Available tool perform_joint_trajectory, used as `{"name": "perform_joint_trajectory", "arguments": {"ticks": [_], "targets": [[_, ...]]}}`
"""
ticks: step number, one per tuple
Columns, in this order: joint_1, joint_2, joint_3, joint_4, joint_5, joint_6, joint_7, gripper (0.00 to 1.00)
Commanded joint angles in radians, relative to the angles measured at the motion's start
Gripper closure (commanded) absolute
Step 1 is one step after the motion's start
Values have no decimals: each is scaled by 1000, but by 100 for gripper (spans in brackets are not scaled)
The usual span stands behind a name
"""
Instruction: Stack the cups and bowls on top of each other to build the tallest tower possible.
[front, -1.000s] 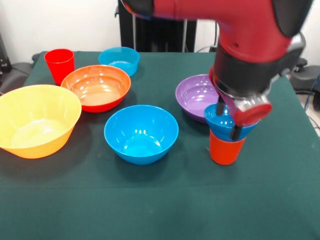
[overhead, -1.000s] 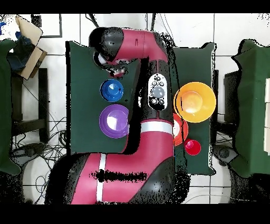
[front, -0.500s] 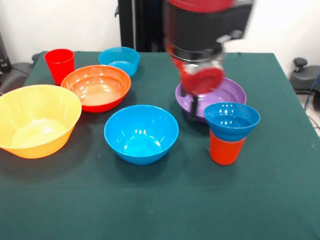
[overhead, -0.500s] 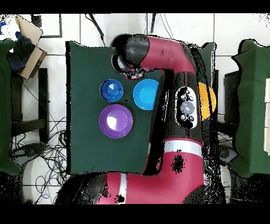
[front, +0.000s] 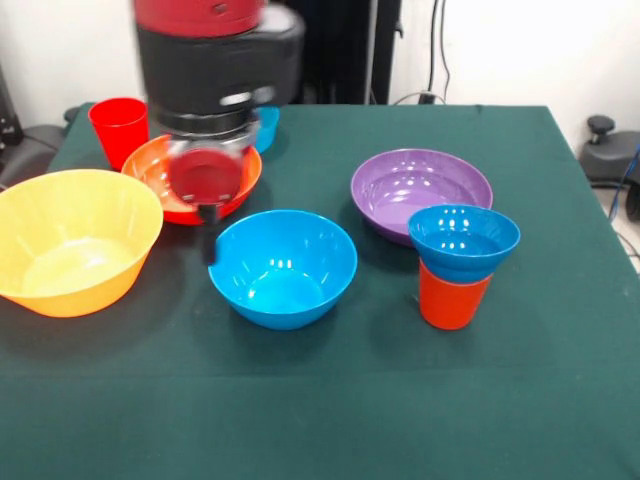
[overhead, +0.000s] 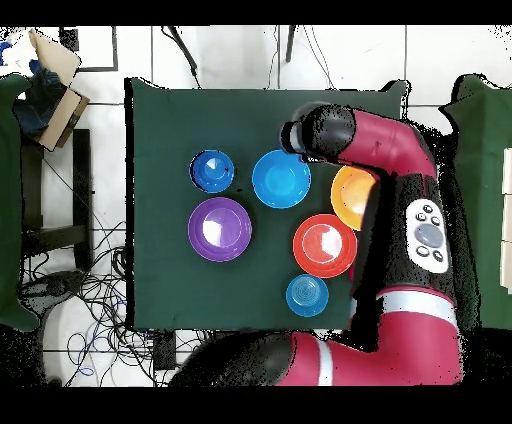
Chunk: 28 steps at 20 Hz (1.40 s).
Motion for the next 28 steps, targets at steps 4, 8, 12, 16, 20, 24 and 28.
{"name": "perform_joint_trajectory", "arguments": {"ticks": [4,8,12,16,20,24,28], "targets": [[-81,98,153,166,-116,-67,-358,0],[-121,98,189,166,-146,-53,-402,0],[-115,113,183,148,-178,-70,-356,0],[-109,111,173,154,-179,-84,-312,0],[-103,106,165,157,-185,-98,-295,0],[-91,107,151,150,-201,-116,-267,0],[-83,89,151,146,-191,-89,-255,0]]}}
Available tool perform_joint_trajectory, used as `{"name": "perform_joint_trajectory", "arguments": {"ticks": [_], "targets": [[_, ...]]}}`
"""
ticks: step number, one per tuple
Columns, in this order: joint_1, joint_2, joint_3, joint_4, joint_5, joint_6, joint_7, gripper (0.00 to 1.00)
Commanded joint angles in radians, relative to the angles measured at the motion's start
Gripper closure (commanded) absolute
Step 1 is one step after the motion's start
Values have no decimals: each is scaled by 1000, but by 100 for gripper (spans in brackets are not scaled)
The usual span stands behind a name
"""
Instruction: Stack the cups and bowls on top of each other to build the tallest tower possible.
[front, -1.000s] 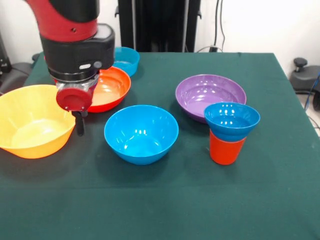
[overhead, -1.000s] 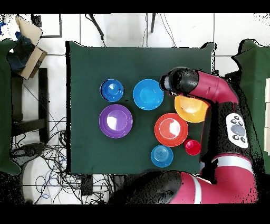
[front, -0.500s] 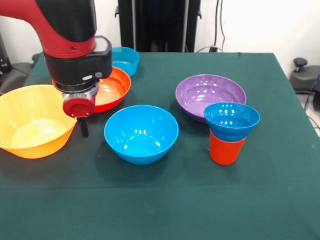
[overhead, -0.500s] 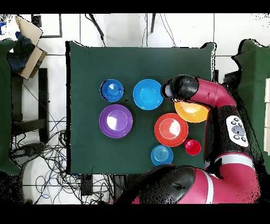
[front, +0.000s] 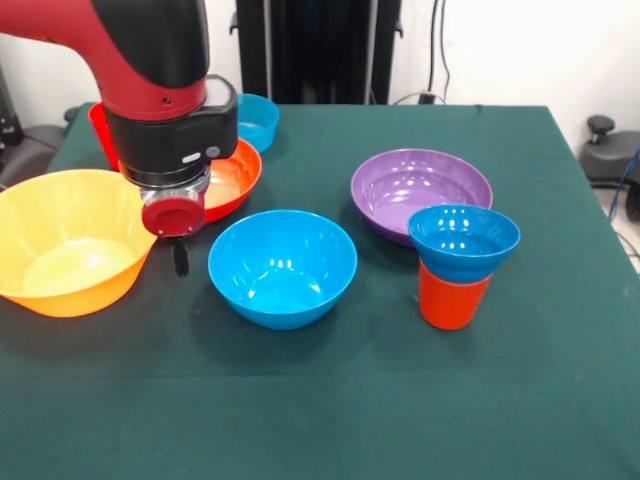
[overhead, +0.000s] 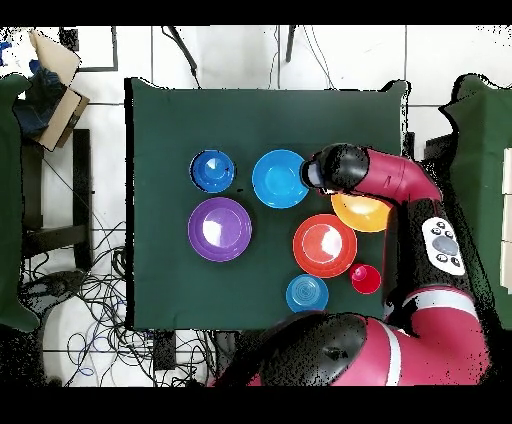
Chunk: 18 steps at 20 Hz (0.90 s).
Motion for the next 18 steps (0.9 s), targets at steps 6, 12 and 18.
{"name": "perform_joint_trajectory", "arguments": {"ticks": [6,12,18], "targets": [[96,-2,48,24,-32,-8,-81,0],[139,45,22,-123,-1,78,-27,0],[111,105,34,-196,13,102,-97,0]]}}
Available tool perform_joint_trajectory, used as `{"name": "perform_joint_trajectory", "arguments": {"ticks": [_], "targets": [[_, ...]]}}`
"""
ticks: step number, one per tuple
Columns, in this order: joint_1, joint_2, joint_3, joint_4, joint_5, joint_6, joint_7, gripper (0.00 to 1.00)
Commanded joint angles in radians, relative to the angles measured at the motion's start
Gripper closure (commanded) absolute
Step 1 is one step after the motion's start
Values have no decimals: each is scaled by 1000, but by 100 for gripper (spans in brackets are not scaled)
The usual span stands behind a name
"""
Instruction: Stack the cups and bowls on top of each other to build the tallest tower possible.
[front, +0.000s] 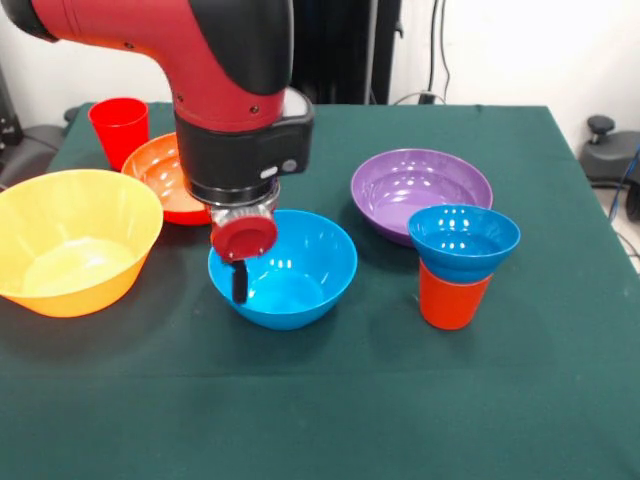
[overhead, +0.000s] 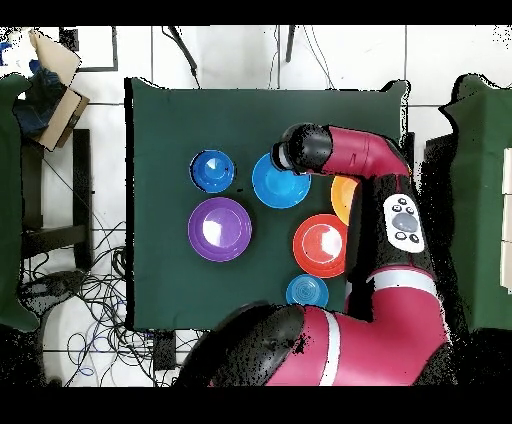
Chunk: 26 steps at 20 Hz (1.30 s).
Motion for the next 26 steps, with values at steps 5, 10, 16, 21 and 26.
{"name": "perform_joint_trajectory", "arguments": {"ticks": [5,10,16,21,26], "targets": [[-45,30,60,-18,-2,103,-179,0],[-60,34,74,-29,-1,141,-207,0],[-69,66,101,-76,6,140,-204,0],[-33,63,71,-129,-9,184,-172,0],[-19,78,58,-171,-29,202,-179,0]]}}
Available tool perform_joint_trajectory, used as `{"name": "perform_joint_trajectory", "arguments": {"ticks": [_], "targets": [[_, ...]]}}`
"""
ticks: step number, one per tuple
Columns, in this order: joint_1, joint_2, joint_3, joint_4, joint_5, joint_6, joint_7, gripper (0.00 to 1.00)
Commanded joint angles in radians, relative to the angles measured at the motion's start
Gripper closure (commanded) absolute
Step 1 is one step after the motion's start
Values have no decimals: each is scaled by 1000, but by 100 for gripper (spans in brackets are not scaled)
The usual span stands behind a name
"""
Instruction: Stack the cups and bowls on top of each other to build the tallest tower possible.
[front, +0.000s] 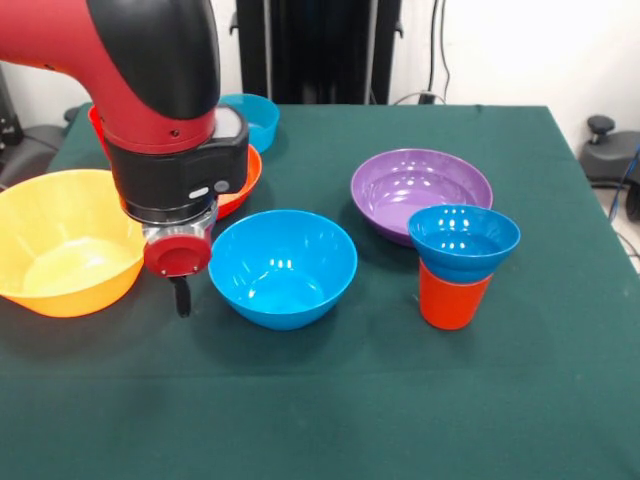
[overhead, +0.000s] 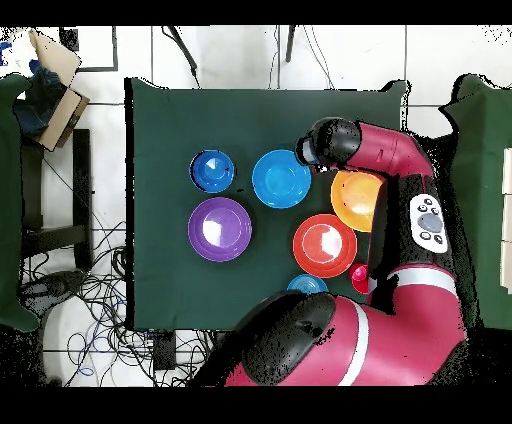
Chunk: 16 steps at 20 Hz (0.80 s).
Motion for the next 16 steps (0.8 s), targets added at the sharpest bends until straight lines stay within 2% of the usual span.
{"name": "perform_joint_trajectory", "arguments": {"ticks": [1,5,10,12,14,16], "targets": [[41,21,55,-84,-31,130,-182,0],[40,-3,61,-76,-26,139,-198,0],[50,-70,54,-17,-32,148,-225,0],[28,-113,84,23,-18,118,-266,0],[30,-148,73,15,-22,155,-281,0],[22,-147,69,-7,-33,167,-296,0]]}}
